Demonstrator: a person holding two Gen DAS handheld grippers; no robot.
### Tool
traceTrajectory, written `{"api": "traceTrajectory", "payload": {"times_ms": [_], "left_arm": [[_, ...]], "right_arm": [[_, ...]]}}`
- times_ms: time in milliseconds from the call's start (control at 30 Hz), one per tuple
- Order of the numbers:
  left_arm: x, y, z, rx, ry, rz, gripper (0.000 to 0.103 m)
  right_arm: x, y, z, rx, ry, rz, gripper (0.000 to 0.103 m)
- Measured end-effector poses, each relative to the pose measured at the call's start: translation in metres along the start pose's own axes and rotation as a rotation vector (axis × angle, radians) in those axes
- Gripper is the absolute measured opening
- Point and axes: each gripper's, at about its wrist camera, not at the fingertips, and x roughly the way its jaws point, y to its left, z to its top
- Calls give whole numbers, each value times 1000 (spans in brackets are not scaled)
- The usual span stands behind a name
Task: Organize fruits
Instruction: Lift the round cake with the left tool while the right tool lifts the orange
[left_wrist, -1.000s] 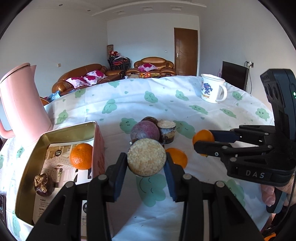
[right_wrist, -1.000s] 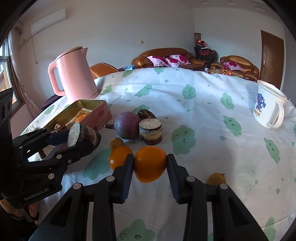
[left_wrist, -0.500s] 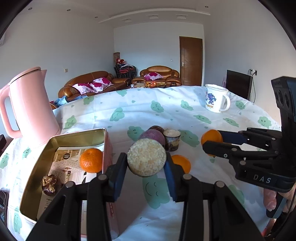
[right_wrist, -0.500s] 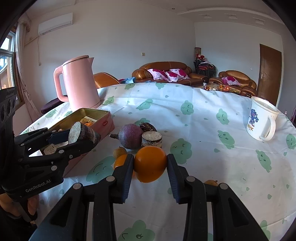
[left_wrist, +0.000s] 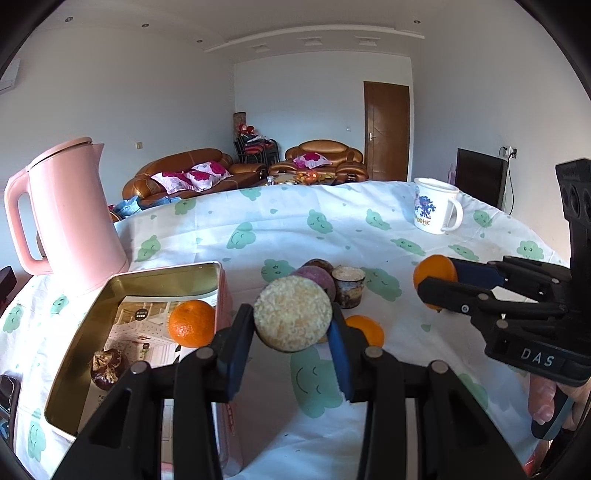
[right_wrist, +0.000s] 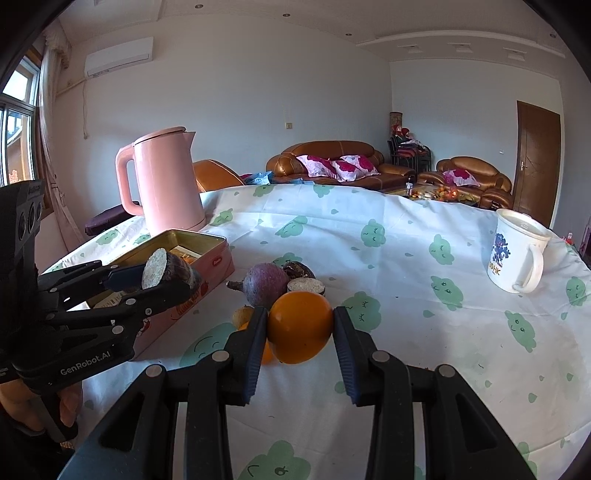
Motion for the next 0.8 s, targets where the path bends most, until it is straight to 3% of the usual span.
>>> {"api": "traceTrajectory", "payload": {"times_ms": [800], "left_arm": [[-11, 0, 0, -6, -54, 23, 41]], "right_arm": [[-17, 1, -1, -12, -96, -4, 38]]}}
